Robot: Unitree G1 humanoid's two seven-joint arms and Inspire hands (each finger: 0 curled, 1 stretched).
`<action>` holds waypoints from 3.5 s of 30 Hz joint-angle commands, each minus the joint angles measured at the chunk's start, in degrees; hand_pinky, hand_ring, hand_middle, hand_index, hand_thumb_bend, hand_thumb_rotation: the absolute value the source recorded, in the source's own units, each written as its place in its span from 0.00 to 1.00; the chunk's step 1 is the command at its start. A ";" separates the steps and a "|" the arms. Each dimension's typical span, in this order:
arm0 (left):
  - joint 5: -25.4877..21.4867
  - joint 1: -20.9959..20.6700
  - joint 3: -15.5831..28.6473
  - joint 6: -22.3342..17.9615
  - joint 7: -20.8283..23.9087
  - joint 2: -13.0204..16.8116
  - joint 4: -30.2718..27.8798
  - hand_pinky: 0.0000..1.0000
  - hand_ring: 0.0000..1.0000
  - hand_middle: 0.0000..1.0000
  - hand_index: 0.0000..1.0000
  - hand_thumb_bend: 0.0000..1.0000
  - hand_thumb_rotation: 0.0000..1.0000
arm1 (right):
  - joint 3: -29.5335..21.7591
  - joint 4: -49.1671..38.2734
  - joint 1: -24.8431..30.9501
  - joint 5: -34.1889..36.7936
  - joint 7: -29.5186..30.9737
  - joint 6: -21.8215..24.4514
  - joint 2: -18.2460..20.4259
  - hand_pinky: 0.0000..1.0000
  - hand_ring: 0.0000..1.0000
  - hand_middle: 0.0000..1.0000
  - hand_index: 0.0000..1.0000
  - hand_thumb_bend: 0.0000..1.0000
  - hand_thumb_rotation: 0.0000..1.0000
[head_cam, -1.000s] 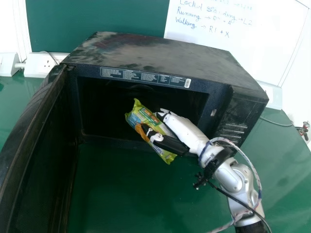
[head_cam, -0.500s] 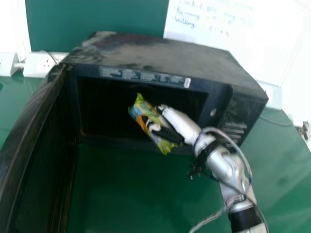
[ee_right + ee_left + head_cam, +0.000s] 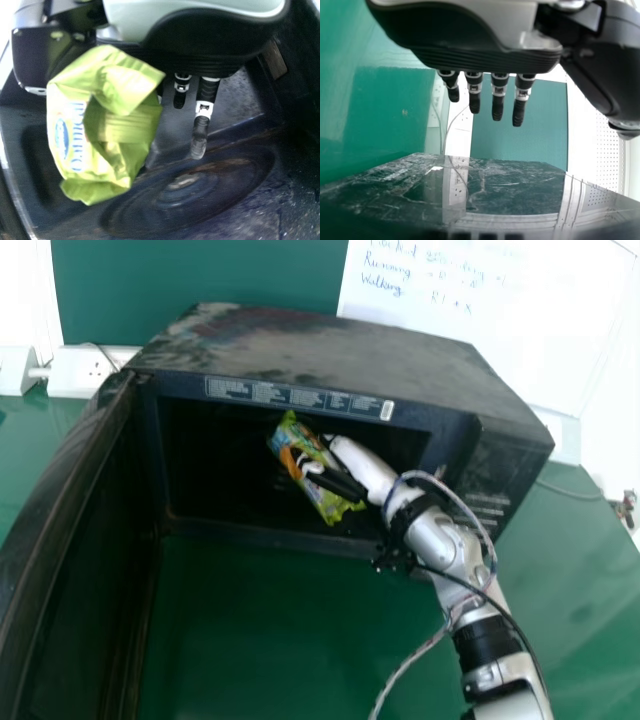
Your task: Put biscuit inside oven
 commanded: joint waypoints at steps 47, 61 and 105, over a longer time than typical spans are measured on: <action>1.41 2.00 -2.77 -4.35 -1.37 -1.02 0.43 0.68 0.80 0.86 0.89 0.94 1.00 | 6.55 29.96 -18.49 -3.82 -14.49 2.94 9.15 0.39 0.00 0.07 0.31 0.32 0.00; -0.91 3.19 -3.60 -2.80 -1.40 -0.04 -0.24 0.70 0.82 0.87 0.89 0.91 1.00 | 6.36 31.64 -19.20 -3.70 -15.95 6.03 10.73 0.38 0.00 0.00 0.30 0.32 0.00; 9.29 5.88 -2.43 -6.20 3.40 -0.79 -0.77 0.74 0.85 0.89 0.88 0.88 1.00 | 4.72 31.51 -16.67 -1.90 -16.89 3.23 9.02 0.81 1.00 1.00 1.00 0.91 0.65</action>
